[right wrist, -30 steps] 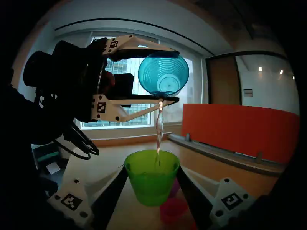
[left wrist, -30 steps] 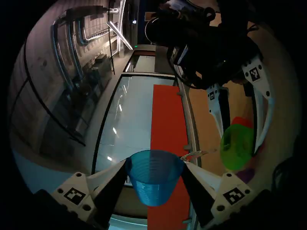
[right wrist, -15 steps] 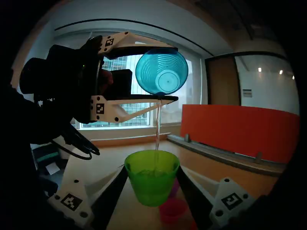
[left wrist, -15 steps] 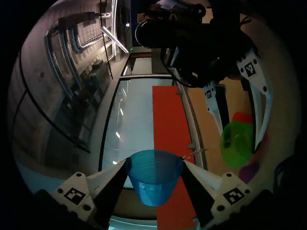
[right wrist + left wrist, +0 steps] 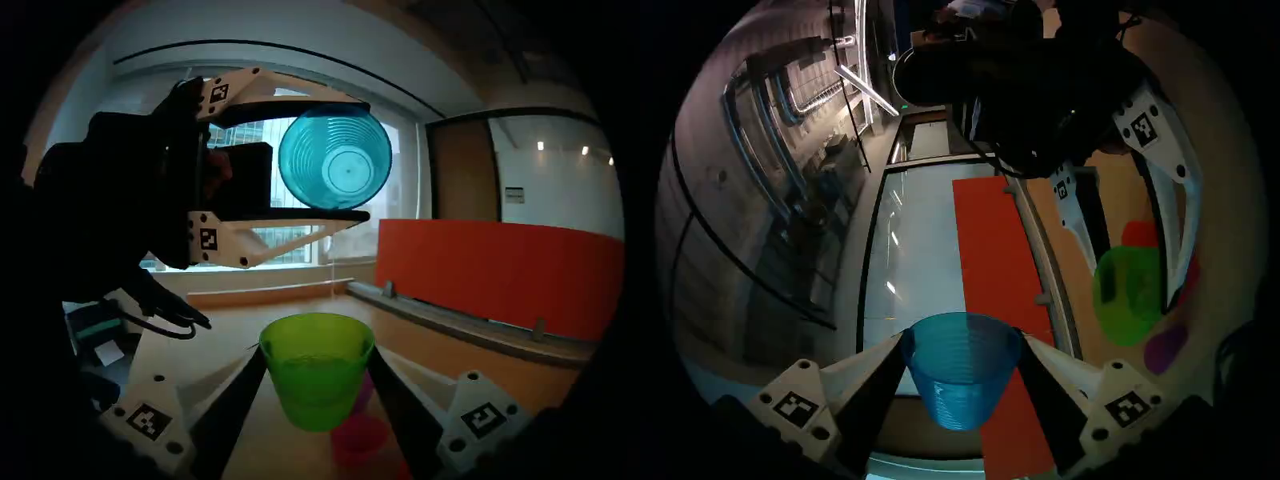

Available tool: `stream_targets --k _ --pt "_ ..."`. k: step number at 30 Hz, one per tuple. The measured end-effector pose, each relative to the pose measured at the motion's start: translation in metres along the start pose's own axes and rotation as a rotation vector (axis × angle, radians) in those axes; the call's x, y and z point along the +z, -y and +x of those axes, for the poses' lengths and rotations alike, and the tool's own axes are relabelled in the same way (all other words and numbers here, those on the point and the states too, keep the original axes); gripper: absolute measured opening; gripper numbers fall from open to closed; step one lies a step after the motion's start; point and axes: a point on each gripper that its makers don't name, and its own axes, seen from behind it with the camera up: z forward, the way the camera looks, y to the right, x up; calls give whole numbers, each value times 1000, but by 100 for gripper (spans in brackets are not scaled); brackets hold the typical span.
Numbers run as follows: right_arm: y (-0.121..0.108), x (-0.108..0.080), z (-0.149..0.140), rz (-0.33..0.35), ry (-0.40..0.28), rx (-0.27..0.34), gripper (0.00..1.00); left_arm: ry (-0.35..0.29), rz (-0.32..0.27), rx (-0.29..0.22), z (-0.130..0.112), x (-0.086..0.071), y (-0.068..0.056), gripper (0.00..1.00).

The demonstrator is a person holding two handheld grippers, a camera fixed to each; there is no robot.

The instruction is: Pour water

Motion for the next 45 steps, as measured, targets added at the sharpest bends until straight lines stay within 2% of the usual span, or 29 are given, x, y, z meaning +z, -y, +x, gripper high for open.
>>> stream_targets --k 6,9,12,22,30,38,45 --pt "0 1 -1 -1 3 -3 89 -5 1 -18 -2 0 2 89" --pt "0 1 0 -1 1 -1 90 -8 -3 -48 -4 1 2 89" --pt "0 0 0 -2 -1 0 90 -14 -9 -102 -6 2 1 89" --pt "-1 0 2 -7 -5 -2 90 -1 -13 -382 -21 7 -1 89" --pt "-2 -2 3 -11 -11 -3 90 10 -26 -634 -32 10 -7 89" --pt "-5 -4 2 -20 -16 1 90 2 -25 -905 -41 8 -2 89" --pt "-4 -5 6 -25 -27 6 90 -13 -31 -1107 -43 10 0 89"
